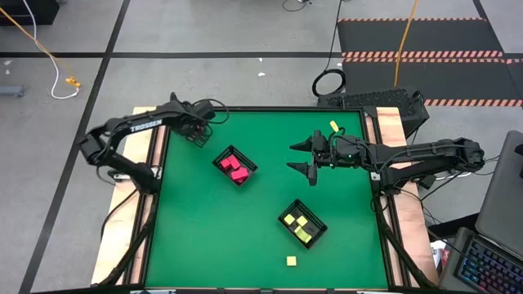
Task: Sort & place blocks by color
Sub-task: Put the light orange block into the top black bin, then put the light green block into the bottom black bin
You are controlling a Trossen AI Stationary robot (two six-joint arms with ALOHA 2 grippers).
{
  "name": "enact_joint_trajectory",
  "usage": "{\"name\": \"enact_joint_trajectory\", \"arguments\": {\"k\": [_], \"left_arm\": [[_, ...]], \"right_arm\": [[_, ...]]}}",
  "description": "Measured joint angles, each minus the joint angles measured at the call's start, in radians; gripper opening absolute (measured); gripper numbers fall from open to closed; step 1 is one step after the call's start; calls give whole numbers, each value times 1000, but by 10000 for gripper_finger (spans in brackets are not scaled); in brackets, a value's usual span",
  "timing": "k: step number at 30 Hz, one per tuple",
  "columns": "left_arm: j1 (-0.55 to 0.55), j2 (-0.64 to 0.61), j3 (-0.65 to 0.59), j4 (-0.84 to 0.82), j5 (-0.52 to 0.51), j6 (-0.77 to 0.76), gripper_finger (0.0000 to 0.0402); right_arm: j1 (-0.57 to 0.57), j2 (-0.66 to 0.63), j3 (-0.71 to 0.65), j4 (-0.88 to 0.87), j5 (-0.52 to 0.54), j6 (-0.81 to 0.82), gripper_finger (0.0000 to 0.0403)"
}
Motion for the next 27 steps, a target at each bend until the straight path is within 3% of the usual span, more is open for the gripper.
{"name": "enact_joint_trajectory", "arguments": {"k": [3,10,15,20,27], "left_arm": [[23,47,0,8,-37,1,143],[64,116,0,7,-60,12,286],[64,116,0,-6,-60,12,340],[58,94,0,-18,-61,-4,343],[-7,-1,0,-39,1,-38,299]], "right_arm": [[0,0,0,0,0,-2,302],[0,0,0,0,0,-4,302],[0,0,0,0,0,-4,302],[0,0,0,0,0,-4,302],[0,0,0,0,0,-4,302]]}}
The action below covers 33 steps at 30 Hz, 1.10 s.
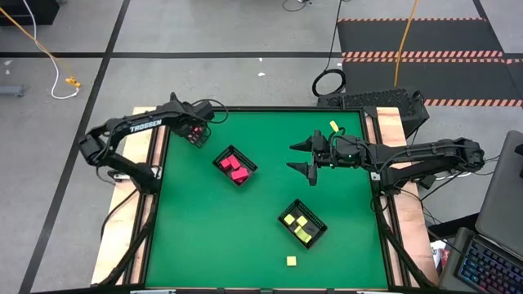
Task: Sort & place blocks by color
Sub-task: Put the light green block into the bottom black bin
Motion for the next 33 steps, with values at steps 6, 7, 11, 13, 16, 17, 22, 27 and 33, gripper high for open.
{"name": "enact_joint_trajectory", "arguments": {"k": [6,7,11,13,16,17,22,27,33], "left_arm": [[-158,-131,0,41,77,-71,258],[-192,-152,0,49,76,-86,252],[-307,-232,-28,149,68,-107,232],[-354,-274,-60,245,72,-107,224],[-419,-332,-121,410,130,-79,214],[-439,-351,-146,471,148,-69,212],[-535,-435,-275,779,171,-19,208],[-590,-480,-379,1017,178,17,209],[-608,-488,-402,1123,180,24,209]], "right_arm": [[0,1,0,-17,0,0,302],[0,5,0,-23,0,0,302],[0,42,-1,-45,-1,25,302],[0,74,-1,-39,-25,41,302],[3,134,-1,-23,-118,63,302],[11,152,-1,-10,-133,70,302],[92,205,8,48,-129,35,302],[215,251,130,-79,-13,-40,302],[339,413,447,-495,108,-69,302]]}}
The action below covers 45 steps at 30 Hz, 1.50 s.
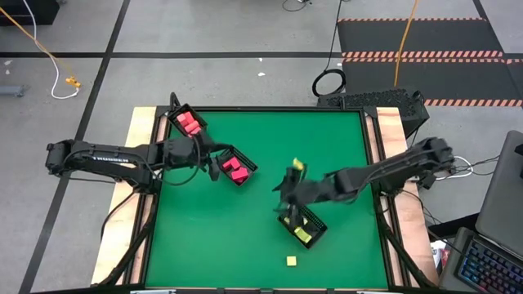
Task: Sort & place blocks by color
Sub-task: Put the light green block into the bottom black bin
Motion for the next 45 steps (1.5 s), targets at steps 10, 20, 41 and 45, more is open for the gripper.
{"name": "enact_joint_trajectory", "arguments": {"k": [10,20,41,45], "left_arm": [[-58,0,0,131,-1,57,209],[-113,-1,-1,126,-1,98,209],[-276,3,-1,101,-57,-13,209],[-352,8,-1,96,-132,-36,209]], "right_arm": [[107,347,401,-565,-10,110,302],[164,424,515,-637,-185,340,302],[374,508,514,-544,-59,465,302],[388,554,513,-549,-57,479,302]]}}
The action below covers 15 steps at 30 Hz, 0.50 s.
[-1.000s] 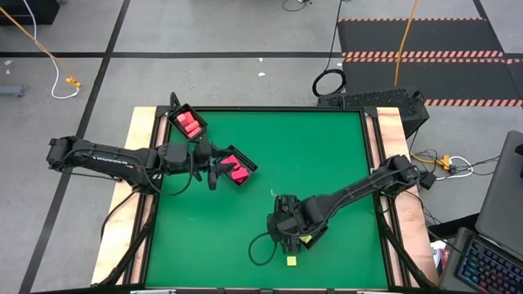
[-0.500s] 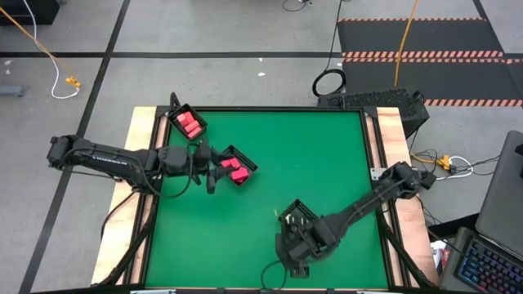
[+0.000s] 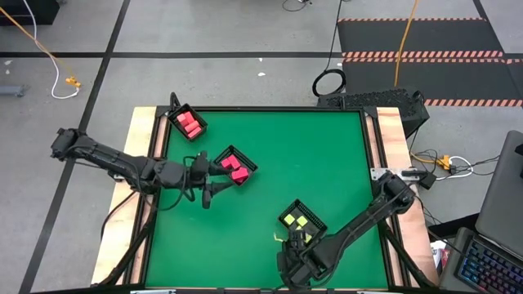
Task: Sort & place blocks by color
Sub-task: Put the light green block into the bottom black bin
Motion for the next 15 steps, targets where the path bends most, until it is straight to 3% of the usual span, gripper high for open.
{"name": "enact_joint_trajectory", "arguments": {"k": [8,15], "left_arm": [[-122,2,0,-7,-132,-29,209],[-187,2,0,-6,-177,-31,209]], "right_arm": [[13,17,0,-2,35,17,296],[14,15,-28,51,52,-9,242]]}}
